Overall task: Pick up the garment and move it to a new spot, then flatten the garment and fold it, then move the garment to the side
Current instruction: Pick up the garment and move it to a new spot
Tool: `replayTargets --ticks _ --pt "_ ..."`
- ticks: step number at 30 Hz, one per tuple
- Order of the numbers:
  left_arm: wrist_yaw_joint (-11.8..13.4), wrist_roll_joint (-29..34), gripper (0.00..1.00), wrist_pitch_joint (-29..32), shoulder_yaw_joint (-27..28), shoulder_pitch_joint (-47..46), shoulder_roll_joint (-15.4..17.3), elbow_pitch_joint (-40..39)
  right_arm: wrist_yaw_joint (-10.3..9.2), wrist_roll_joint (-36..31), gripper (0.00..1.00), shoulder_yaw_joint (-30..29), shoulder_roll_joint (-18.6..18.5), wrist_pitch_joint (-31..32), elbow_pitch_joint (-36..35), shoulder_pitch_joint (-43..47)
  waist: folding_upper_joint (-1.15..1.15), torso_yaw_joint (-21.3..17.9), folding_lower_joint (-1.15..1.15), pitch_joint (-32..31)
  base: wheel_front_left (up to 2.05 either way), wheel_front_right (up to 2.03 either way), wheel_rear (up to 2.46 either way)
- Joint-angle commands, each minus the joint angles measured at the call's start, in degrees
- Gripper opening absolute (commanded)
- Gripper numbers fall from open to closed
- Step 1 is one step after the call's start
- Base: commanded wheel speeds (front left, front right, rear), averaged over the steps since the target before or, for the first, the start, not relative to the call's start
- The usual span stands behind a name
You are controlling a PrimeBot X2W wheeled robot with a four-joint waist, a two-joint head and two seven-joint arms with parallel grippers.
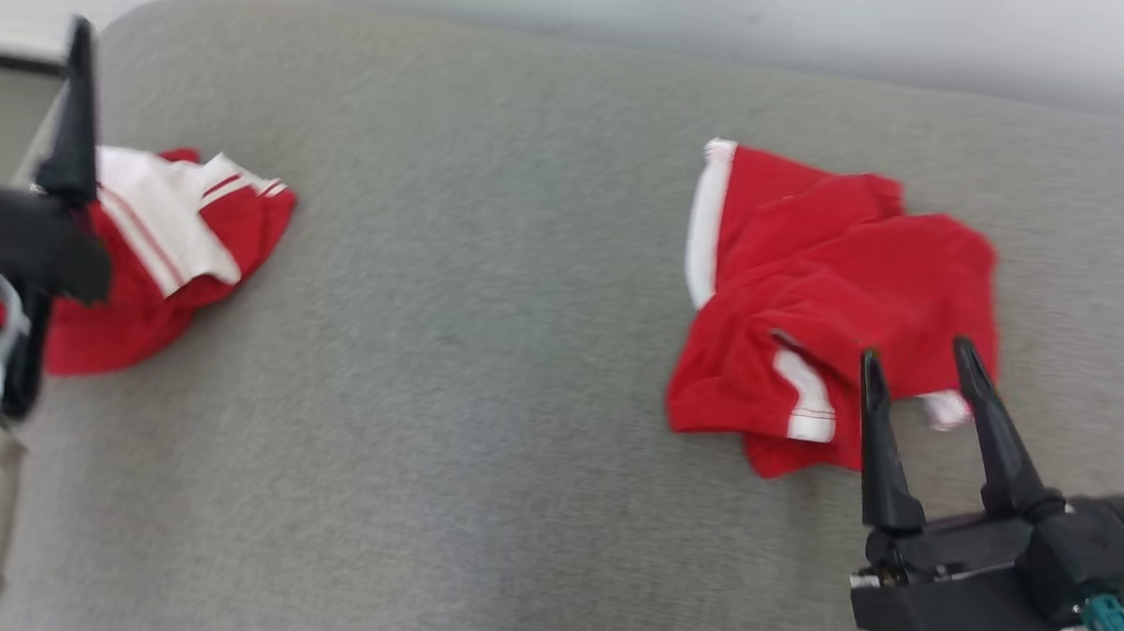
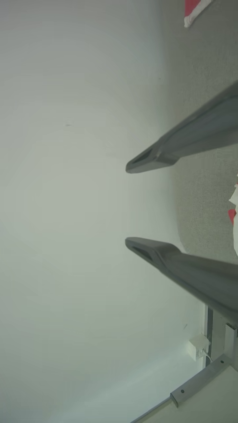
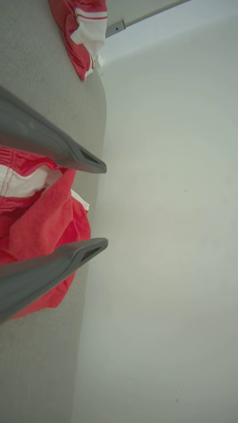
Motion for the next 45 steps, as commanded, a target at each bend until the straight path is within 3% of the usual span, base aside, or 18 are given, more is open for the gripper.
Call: replayTargets --ticks 1,7,13,21,29,34,45 --pt "0.1 0.3 1.0 -0.1 0.1 2.2 -0.6 -1.1 -0.12 0.4 1.0 -0.4 0.3 -0.4 0.4 1.2 0.0 -4.6 0.01 -4.2 0.0 0.0 0.0" --pt "0.1 0.8 1.0 -0.1 -0.5 11.3 -2.5 -5.8 -0.12 1.9 1.0 -1.8 0.7 -1.5 2.9 5.0 0.0 -9.9 0.01 -8.7 0.0 0.0 0.0" --pt "1.1 1.2 1.0 -0.1 0.2 21.4 -5.4 -9.7 -0.12 2.9 1.0 -3.5 0.8 -2.0 4.7 8.7 0.0 -11.9 0.01 -12.4 0.0 0.0 0.0" --pt "2.9 1.7 1.0 -0.1 2.3 32.7 -6.7 -15.2 -0.12 4.0 1.0 -3.8 0.9 -2.3 6.7 10.3 0.0 -10.9 0.01 -13.9 0.0 0.0 0.0" --pt "2.5 0.4 1.0 -0.1 5.4 41.1 -8.9 -21.7 -0.12 4.8 1.0 -3.9 0.5 -2.3 8.4 10.8 0.0 -9.2 0.01 -14.2 0.0 0.0 0.0" --pt "2.2 0.9 1.0 -0.1 7.2 46.4 -12.4 -23.9 -0.13 5.3 1.0 -3.7 0.7 -2.3 9.3 11.0 0.0 -8.5 0.01 -14.0 0.0 0.0 0.0" --pt "1.0 4.2 1.0 -0.1 7.4 47.0 -15.8 -23.5 -0.13 5.5 1.0 -2.8 1.1 -2.3 10.7 10.9 0.0 -8.1 0.01 -14.3 0.0 0.0 0.0"
